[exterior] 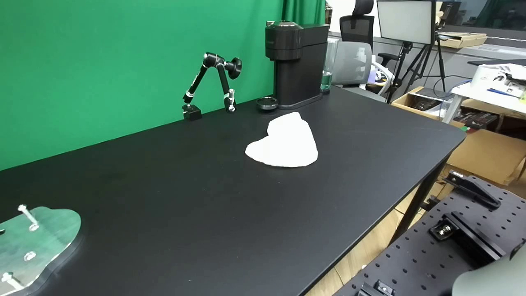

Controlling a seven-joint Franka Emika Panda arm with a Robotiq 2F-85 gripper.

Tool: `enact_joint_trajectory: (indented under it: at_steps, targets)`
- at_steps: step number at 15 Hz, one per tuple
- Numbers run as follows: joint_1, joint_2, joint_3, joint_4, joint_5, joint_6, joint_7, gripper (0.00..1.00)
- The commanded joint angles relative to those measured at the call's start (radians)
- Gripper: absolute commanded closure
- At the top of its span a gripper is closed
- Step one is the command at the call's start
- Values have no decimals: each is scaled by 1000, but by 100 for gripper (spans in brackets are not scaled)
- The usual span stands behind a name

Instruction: Pick the cloth on the table and put it on the stand

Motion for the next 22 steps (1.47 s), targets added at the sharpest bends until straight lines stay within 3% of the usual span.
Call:
enact_joint_trajectory:
  at_steps: [1,6,13,14,19,22]
  targets:
    - [-80,24,-10,-89,-86,141,7,0]
    - [-148,154,-53,-180,-151,338,-6,0]
    - [-85,448,-203,-167,-85,544,-249,0]
    - [-114,358,-162,-205,-108,507,-200,0]
    - [-112,383,-163,-204,-105,523,-211,0]
    - [-166,483,-142,-190,-137,585,-129,0]
